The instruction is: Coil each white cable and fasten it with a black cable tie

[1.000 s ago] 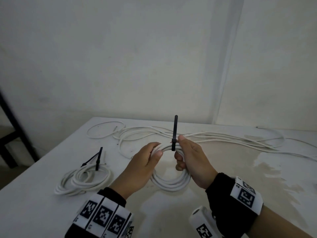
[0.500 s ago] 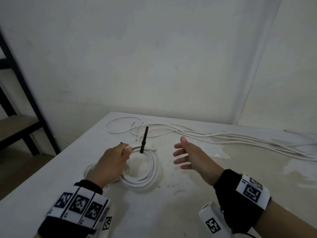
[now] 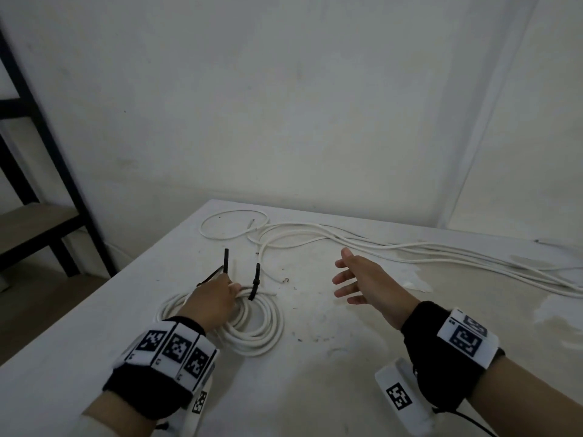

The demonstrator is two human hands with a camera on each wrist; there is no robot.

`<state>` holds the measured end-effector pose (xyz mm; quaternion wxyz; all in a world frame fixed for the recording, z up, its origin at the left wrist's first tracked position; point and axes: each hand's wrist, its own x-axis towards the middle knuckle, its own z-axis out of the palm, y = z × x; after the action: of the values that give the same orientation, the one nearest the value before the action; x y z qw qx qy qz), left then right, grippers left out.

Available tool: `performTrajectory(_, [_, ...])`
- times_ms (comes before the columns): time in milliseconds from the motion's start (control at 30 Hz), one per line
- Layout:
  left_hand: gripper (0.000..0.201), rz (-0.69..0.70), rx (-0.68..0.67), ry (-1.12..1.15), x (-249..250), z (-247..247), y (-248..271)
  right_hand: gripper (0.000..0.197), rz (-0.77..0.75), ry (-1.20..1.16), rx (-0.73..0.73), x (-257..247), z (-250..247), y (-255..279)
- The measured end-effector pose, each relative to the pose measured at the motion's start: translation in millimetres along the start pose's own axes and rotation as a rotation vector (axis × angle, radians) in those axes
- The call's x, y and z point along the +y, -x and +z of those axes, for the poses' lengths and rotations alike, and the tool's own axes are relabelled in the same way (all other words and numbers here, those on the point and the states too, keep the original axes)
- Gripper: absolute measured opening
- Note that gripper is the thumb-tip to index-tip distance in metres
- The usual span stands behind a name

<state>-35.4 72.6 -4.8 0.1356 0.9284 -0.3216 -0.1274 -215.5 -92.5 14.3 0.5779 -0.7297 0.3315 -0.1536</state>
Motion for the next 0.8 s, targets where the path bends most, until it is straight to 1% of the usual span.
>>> performTrajectory(33, [0.035, -0.011, 0.028, 0.026, 0, 1, 0, 0.039, 0.004, 0.002, 0.004, 1, -1, 0])
performTrajectory(67, [0.035, -0.023, 0.026, 0.039, 0, 4, -2, 0.039, 0.007, 0.003, 0.005, 2, -3, 0])
performTrajectory(100, [0.035, -0.002, 0.030, 0.012, -2, 6, -3, 0.039, 0.011, 0.005, 0.006, 3, -4, 0])
performTrajectory(200, [0.035, 0.001, 0.035, -0.037, -3, 9, -5, 0.040, 0.015, 0.010, 0.005, 2, -8, 0])
performTrajectory(267, [0.032, 0.015, 0.044, -0.024, -2, 8, -3, 0.040, 0.011, 0.015, 0.001, 3, -11, 1])
performTrajectory(367, [0.022, 0.012, 0.052, 0.028, -3, 3, 0, 0.040, 0.004, 0.021, 0.001, 4, -17, 1])
performTrajectory(433, [0.020, 0.005, 0.062, 0.027, -6, -4, 2, 0.040, 0.003, 0.021, 0.004, 6, -21, 0])
performTrajectory(533, [0.024, -0.008, 0.153, 0.007, -6, -23, 4, 0.038, 0.008, 0.039, -0.003, 9, -25, -3])
performTrajectory(667, [0.024, -0.005, 0.314, 0.080, 2, -57, 7, 0.028, 0.001, 0.107, -0.013, 13, -28, -11])
performTrajectory(800, [0.025, 0.026, 0.367, 0.063, 18, -80, 4, 0.023, -0.009, 0.173, 0.010, 15, -37, -27])
